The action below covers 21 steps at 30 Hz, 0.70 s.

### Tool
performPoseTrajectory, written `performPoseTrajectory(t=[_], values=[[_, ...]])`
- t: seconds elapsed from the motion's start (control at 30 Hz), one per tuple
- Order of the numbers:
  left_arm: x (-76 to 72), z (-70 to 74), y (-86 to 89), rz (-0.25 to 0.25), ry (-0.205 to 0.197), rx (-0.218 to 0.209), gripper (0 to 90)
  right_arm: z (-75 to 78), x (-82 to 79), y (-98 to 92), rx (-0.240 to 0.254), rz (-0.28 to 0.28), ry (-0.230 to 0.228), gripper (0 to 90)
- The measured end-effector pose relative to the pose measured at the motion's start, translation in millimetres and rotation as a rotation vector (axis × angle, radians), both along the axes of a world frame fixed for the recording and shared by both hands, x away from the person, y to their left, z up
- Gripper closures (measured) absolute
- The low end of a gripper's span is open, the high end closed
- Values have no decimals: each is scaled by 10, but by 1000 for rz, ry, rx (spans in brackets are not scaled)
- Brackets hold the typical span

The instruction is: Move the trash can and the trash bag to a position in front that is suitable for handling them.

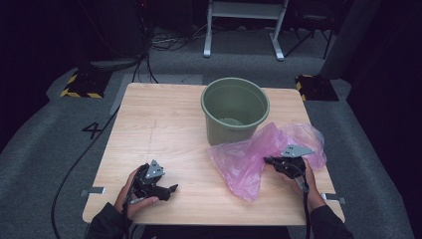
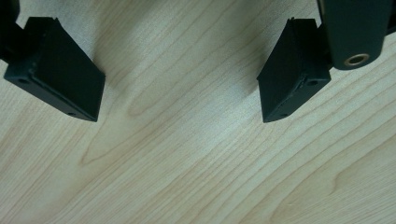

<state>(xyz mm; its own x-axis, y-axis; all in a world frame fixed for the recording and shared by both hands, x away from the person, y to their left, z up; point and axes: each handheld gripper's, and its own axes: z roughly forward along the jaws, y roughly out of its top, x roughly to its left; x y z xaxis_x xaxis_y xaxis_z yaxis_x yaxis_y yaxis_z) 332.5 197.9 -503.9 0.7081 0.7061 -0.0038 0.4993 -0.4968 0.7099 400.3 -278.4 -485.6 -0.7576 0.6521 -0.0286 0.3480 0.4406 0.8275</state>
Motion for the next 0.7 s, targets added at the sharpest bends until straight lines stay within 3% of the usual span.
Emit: performPoseTrajectory(t=[0.27,0.4,0.43,0.7], values=[[0,-2,-2,2,-1,-1,137,159,-113,-70,45,30,-77,896],[-1,-2,-2,3,0,-1,137,251,-174,-101,78,40,-110,897],[0,-3,-2,3,-1,-1,137,317,-218,-128,101,47,-136,897],[0,-2,-2,2,-1,-1,137,480,-333,-174,135,67,-201,897]])
